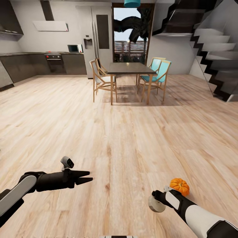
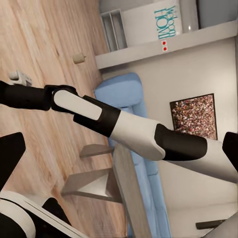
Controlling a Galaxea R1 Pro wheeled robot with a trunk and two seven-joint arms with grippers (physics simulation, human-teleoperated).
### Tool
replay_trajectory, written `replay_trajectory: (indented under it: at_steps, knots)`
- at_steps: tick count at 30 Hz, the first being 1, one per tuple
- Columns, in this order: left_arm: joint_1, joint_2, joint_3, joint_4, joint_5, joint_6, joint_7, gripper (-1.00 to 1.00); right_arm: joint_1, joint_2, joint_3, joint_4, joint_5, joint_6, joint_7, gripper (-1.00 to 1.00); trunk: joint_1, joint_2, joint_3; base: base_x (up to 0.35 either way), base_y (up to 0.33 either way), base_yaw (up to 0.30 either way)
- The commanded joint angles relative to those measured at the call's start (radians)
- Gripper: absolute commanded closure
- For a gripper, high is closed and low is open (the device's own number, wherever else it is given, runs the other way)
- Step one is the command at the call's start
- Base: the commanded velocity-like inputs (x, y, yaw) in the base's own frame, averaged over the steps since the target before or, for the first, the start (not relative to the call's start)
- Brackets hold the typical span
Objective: Place each of the two pumpkins and all three candles from the living room inside a cabinet in the living room (use any cabinet), then make sure every cabinet is closed, and position the cauldron so it is next to a table in the living room.
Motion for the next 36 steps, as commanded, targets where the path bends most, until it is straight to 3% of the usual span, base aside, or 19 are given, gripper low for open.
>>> replay_trajectory:
  at_steps: [1, 9, 27, 36]
  knots:
    - [-0.002, 0.001, -0.002, 0.001, 0.0, 0.002, -0.004, -1.0, 0.0, -0.001, 0.008, -0.004, -0.009, 0.004, -0.008, 1.0, 0.0, 0.0, 0.0, -0.005, 0.0, 0.282]
    - [-0.002, 0.0, -0.001, 0.003, 0.001, 0.0, -0.004, -1.0, 0.0, 0.015, 0.009, -0.003, -0.009, 0.004, -0.008, 1.0, 0.0, 0.0, 0.0, -0.142, 0.0, 0.284]
    - [-0.002, -0.006, -0.002, 0.009, -0.002, -0.002, 0.0, -1.0, -0.001, 0.016, 0.008, -0.003, -0.009, 0.005, -0.007, 1.0, 0.0, 0.0, 0.0, -0.019, 0.0, 0.284]
    - [-0.002, -0.02, -0.029, 0.046, -0.012, -0.007, 0.005, -1.0, -0.001, 0.017, 0.005, -0.003, -0.01, 0.007, -0.005, 1.0, 0.0, 0.0, 0.0, 0.0, 0.0, 0.288]
